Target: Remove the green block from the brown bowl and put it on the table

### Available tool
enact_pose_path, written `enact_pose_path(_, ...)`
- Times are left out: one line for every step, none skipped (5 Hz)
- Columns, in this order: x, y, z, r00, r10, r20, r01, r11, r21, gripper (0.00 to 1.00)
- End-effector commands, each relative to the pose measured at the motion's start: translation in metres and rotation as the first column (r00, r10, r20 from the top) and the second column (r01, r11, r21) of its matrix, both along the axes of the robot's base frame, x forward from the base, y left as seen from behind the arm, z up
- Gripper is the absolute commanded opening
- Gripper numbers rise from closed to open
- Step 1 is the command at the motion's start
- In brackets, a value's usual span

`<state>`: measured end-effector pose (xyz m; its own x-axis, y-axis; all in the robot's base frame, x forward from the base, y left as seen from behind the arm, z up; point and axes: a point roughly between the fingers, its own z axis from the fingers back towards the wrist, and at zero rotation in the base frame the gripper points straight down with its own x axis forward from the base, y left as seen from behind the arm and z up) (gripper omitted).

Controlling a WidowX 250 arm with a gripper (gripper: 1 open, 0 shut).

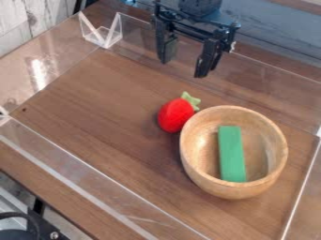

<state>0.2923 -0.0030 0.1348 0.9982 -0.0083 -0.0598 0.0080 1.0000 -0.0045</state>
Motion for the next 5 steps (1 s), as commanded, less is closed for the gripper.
enact_pose_path(-0.005, -0.021, -0.005, 0.995, 0.101, 0.004, -0.101, 0.995, -0.004, 1.0)
enact_pose_path(-0.013, -0.054, -0.011, 0.981, 0.191, 0.02, -0.19, 0.981, -0.026, 1.0)
enact_pose_path(-0.015, -0.085, -0.022, 0.962, 0.269, 0.039, -0.267, 0.962, -0.051, 1.0)
enact_pose_path(-0.019, -0.106, -0.033, 0.918, 0.39, 0.072, -0.384, 0.92, -0.083, 1.0)
enact_pose_path(-0.025, -0.116, -0.042, 0.861, 0.501, 0.092, -0.487, 0.862, -0.14, 1.0)
